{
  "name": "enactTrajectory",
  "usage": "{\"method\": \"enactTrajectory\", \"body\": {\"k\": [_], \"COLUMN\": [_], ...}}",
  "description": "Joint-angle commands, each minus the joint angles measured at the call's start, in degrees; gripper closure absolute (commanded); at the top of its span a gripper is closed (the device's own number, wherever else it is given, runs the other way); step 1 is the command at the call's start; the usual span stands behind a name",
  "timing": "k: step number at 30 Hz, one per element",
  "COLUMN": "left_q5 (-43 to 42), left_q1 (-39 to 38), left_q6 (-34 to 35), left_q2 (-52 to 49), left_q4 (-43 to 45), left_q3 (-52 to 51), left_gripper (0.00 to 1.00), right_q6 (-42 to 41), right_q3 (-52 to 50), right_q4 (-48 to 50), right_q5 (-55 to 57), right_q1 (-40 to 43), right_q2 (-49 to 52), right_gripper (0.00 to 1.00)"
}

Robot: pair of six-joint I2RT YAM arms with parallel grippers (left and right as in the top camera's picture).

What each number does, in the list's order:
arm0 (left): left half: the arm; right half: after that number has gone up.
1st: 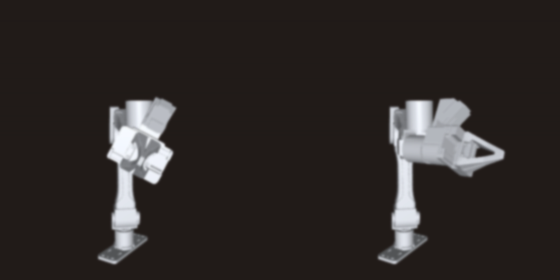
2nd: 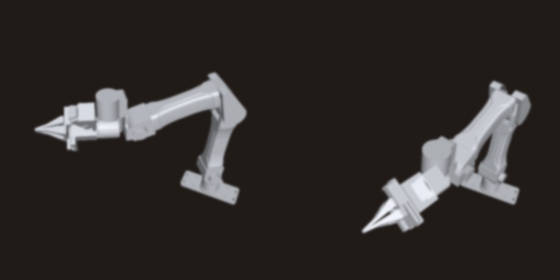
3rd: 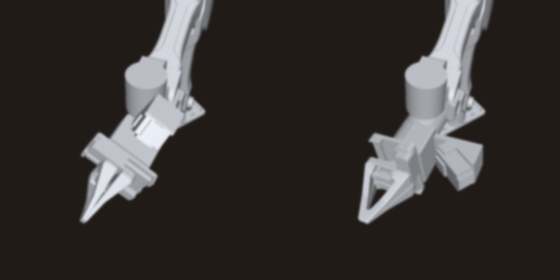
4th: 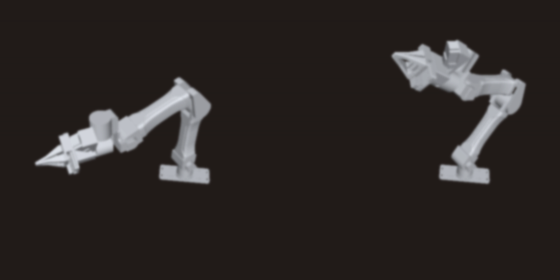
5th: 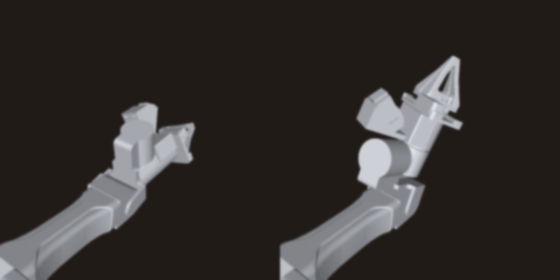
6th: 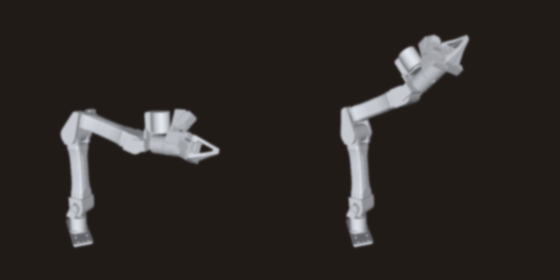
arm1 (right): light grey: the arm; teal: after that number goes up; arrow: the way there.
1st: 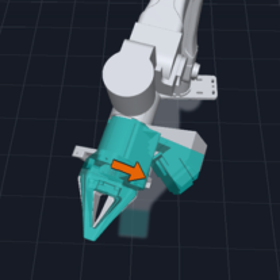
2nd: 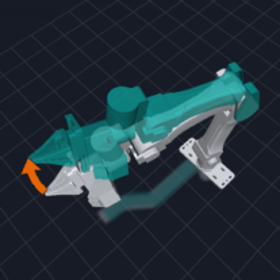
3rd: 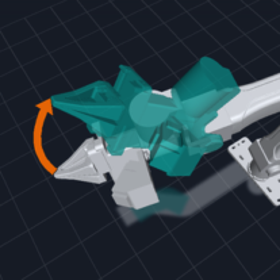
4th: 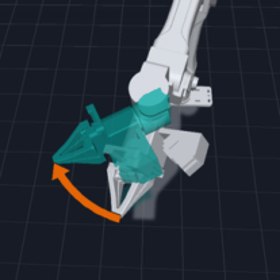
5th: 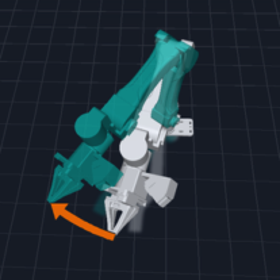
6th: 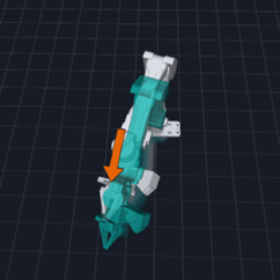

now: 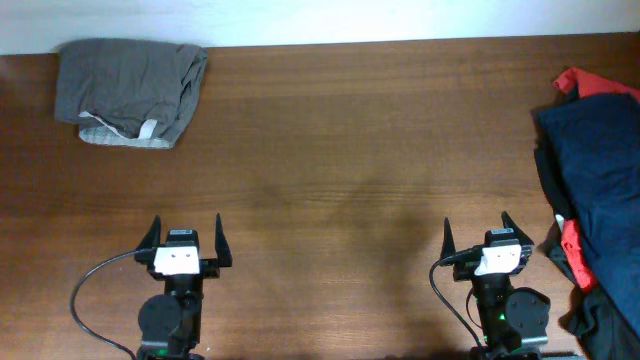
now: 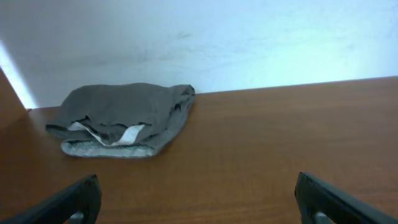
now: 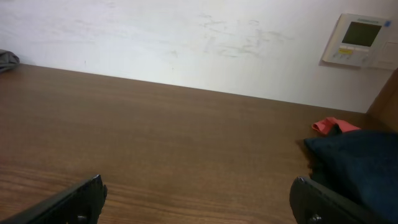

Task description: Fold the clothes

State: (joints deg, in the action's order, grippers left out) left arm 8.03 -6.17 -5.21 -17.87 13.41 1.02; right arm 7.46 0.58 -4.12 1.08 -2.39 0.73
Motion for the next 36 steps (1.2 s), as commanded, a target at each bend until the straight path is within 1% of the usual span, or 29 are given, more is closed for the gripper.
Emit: {"method": "enactTrajectory", "body": {"k": [1, 22, 26, 36], "left_q5": [-1.79, -1.86, -1.88, -2.75], "left_q1": [0.39, 1.11, 1.29, 4.87], "left_q6": [-2.19, -1.97, -1.97, -1.97], "left_q2": [1.60, 12.72, 14.47, 17.59], "left_q4": [-1.38, -17.75, -17.55, -17.59], "left_q3": [-0.50, -0.50, -0.50, -0.50], "left_gripper": [0.01, 0.01, 0.01, 0.01], "right_q6": [-0.66, -0.66, -0.66, -0.66], "right_q3": [-0.26, -0.26, -0.26, -0.26], "right_q4": [-0.44, -0.44, -0.44, -0.44], "right_q5": [0.92, 0.92, 0.92, 0.92], "right_q1": [0.22, 0.22, 0.22, 0.22], "right_q2": [-0.48, -0.48, -0.48, -0.48], "right_gripper": [0.01, 0.01, 0.01, 0.01]}}
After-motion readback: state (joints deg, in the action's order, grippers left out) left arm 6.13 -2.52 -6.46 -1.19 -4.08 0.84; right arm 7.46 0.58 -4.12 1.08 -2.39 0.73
